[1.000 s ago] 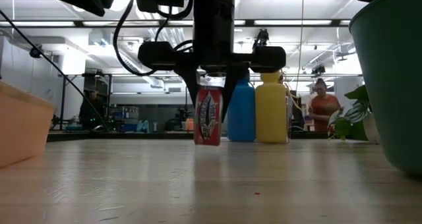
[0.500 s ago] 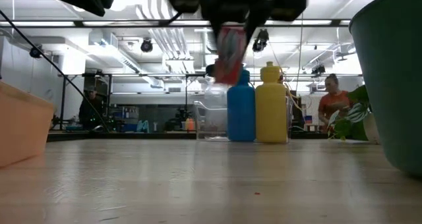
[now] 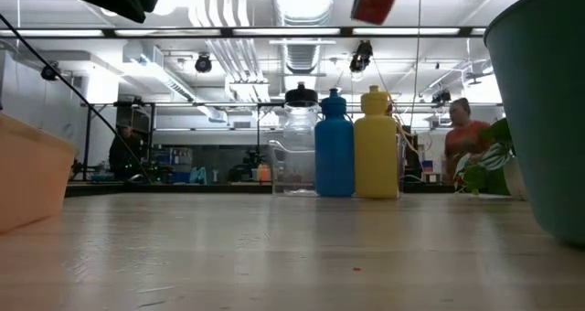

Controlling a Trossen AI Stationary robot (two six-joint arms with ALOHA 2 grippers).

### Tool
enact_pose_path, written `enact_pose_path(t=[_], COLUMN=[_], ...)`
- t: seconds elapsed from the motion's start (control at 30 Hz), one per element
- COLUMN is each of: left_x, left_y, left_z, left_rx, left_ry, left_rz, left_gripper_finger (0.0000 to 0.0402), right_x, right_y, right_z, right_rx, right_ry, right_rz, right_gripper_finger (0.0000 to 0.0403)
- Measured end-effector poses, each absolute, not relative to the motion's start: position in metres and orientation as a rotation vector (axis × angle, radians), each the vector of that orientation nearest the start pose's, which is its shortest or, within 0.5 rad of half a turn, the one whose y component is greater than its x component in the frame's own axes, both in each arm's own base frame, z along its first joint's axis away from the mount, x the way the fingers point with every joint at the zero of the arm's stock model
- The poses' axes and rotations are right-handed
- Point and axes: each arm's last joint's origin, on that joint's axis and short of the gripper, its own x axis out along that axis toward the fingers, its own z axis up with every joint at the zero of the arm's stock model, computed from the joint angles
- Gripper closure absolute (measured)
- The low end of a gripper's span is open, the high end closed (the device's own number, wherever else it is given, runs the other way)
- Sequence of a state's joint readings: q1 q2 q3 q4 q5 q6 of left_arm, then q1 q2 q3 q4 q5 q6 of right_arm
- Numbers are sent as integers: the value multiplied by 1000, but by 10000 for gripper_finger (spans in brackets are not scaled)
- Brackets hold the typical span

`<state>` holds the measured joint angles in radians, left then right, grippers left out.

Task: Pick & Place Food Item
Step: Put the red tuna can into the green bin

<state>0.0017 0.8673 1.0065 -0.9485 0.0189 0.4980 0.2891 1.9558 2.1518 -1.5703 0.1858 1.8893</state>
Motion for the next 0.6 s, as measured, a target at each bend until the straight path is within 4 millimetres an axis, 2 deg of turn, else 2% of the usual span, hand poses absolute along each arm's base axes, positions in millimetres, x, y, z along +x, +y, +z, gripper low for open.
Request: enact_pose_path(t=[0.17,0.3,0.47,0.6], left_x=[150,150,150,150], left_y=[0,0,0,0], left_z=[328,328,328,328], left_rx=[462,465,465,465], left_ry=[788,788,788,787], left_rz=[-218,-219,-219,-219], left_gripper_finger=[400,400,400,400], right_x=[330,310,286,269], right_y=[116,133,156,173], right_z=[368,366,353,336], right_rx=[1263,1259,1278,1291], right_ry=[951,1077,1213,1314], right_rz=[-1082,-1036,-1078,-1175], right_gripper_finger=[280,280,280,280])
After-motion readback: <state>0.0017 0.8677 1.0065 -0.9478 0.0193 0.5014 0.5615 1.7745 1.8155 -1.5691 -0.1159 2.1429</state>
